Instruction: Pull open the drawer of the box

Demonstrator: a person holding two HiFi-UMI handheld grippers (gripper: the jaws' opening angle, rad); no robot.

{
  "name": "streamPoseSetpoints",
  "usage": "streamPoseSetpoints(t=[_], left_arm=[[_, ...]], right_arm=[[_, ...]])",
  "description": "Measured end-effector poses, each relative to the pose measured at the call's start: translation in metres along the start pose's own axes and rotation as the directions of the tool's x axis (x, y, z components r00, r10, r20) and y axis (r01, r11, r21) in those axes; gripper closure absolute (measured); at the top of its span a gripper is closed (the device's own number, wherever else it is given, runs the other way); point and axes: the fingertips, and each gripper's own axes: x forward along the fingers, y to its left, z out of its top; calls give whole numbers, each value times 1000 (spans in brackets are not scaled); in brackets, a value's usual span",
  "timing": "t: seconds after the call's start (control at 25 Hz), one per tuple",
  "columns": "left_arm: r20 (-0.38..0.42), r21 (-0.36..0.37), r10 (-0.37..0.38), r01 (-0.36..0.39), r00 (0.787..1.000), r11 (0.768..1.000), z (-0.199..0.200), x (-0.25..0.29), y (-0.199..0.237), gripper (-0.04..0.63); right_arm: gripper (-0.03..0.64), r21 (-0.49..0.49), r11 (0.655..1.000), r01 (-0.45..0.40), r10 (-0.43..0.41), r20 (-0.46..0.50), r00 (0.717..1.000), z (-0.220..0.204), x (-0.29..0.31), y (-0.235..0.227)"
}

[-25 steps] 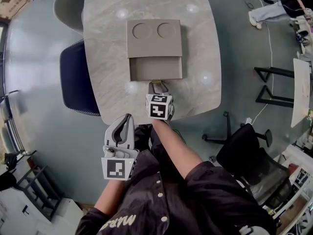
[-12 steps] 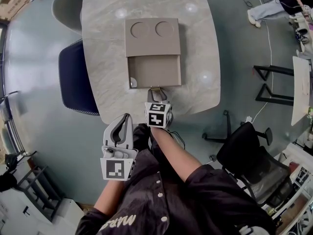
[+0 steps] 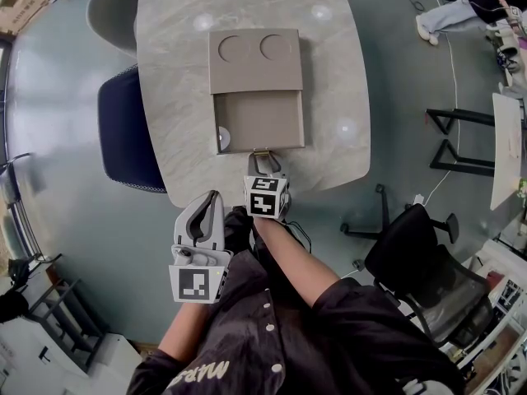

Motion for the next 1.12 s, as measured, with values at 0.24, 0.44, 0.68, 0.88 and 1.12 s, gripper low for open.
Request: streamPoseSetpoints(t=[0.24,0.44,0.68,0.88,1.12], left_arm=[[1,-1,-3,3,1000,1000,0,-2,-4,578],[4,3,-3,3,1000,1000,1,-3,-6,578],[23,11,-3,3,1000,1000,6,-6,-6,578],[58,27,-10,9,998,1000,21,-6,-3,578],[66,30,-21,19,998,999,35,-8,-5,578]], right_arm=[[456,8,1000,2,-2,-1,1000,-6,-4,2],[454,1,1000,-6,6,-11,1000,-6,-4,1],[442,22,999,-38,39,-29,999,-6,-9,1],[508,12,997,-70,70,49,996,10,-26,-5],[618,-4,993,-119,118,154,981,43,-55,-13]])
